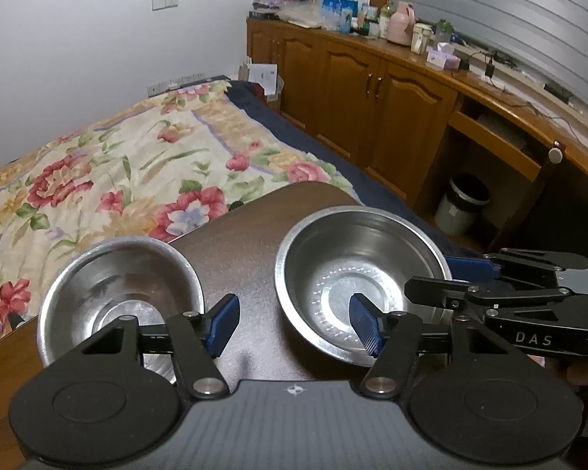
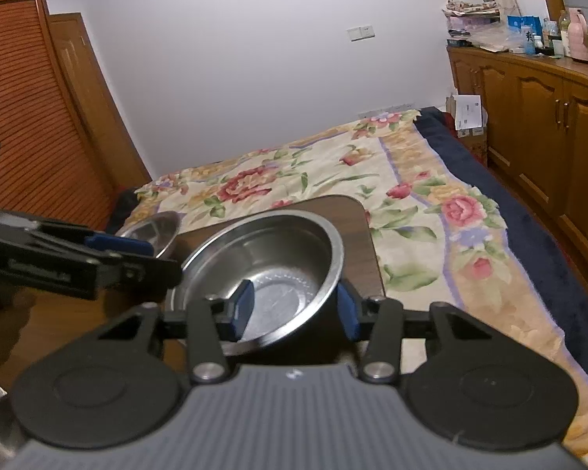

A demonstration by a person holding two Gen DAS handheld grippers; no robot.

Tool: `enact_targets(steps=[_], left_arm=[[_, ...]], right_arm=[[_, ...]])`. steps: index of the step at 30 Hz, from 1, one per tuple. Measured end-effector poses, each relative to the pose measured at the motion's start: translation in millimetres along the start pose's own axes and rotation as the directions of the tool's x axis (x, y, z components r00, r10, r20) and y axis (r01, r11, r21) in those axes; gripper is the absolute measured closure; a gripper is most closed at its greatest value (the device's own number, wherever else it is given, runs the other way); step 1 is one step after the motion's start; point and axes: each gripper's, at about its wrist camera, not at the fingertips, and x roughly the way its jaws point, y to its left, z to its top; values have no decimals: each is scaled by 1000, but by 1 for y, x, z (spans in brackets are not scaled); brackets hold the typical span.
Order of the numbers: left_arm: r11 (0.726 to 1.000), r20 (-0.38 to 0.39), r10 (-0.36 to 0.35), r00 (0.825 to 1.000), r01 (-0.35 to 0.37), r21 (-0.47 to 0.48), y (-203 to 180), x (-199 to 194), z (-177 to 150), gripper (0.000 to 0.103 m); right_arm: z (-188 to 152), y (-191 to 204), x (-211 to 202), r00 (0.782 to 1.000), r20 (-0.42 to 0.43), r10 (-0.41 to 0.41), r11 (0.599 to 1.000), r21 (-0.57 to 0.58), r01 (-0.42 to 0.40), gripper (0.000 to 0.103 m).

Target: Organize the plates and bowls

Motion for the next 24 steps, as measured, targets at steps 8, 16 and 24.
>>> enact_targets(steps=[8,16,24], left_arm=[[1000,-35,1,999,-1,-27,8,10,-3,51],[1000,-53,5,999,-7,-26,9,19,-3,58],[998,-69,-18,997,14,-67,14,21,-5,86]], right_arm=[[0,2,8,1000,-20,-1,1000,10,1,64],[-2,-1,12,1000,-29,8,999,35,-7,69],[-2,-3,12,999,-25,29,998,55,-27,77]])
